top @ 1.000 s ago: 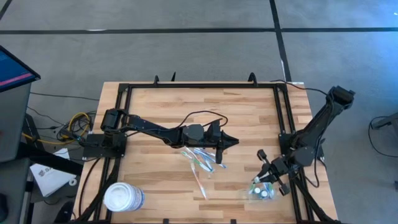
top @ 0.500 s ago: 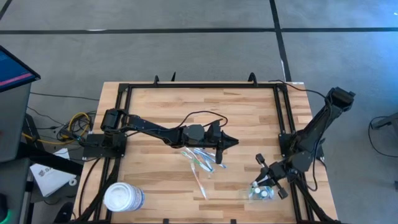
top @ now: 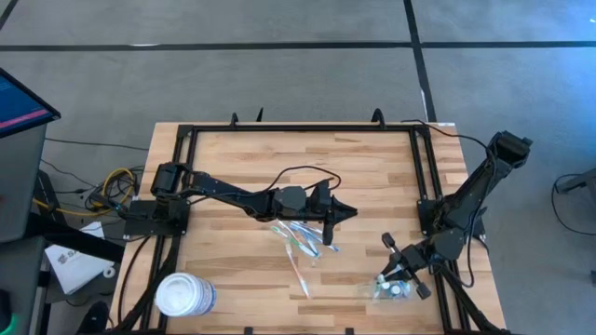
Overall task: Pick & Place toothbrushing station
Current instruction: Put the green toothbrush into the transparent organizer
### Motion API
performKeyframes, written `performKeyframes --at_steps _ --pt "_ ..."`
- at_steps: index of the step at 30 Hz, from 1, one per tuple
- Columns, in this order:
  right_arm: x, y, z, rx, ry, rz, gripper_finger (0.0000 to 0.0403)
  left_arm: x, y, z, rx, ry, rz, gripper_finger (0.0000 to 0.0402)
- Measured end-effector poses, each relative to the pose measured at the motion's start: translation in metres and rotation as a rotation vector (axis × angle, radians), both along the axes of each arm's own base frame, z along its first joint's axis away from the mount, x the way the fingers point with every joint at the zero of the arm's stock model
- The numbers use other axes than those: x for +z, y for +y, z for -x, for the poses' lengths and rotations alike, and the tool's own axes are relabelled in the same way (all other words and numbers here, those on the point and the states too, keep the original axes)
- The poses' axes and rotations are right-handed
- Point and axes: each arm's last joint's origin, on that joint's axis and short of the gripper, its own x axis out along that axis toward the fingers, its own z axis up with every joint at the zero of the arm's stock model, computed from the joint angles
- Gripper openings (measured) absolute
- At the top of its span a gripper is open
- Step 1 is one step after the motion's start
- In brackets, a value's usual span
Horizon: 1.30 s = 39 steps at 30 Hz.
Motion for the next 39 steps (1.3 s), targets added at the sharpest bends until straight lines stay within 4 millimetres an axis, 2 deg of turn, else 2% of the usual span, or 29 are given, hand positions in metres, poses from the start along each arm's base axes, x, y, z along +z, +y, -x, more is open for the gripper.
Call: performKeyframes --at_steps 6,13,22,28,39 --pt "0.000 0.000 0.001 0.030 -0.001 0.027 0.0008 0.000 0.002 0.000 0.005 0.002 0.000 0.0035" --pt "0.024 0.008 -0.005 0.042 0.055 0.100 0.0006 0.000 0.006 -0.001 0.013 0.004 0.000 0.0035" --pt "0.027 0.013 -0.007 0.070 0.179 0.162 0.0006 -0.001 0.006 -0.001 0.013 0.013 -0.001 0.0035" --pt "0.042 0.016 -0.007 0.083 0.189 0.171 0.0005 -0.002 0.006 -0.001 0.013 0.022 -0.002 0.0035" --pt "0.038 0.018 -0.010 0.079 0.208 0.194 0.0006 -0.003 0.006 -0.001 0.013 0.030 -0.003 0.0035"
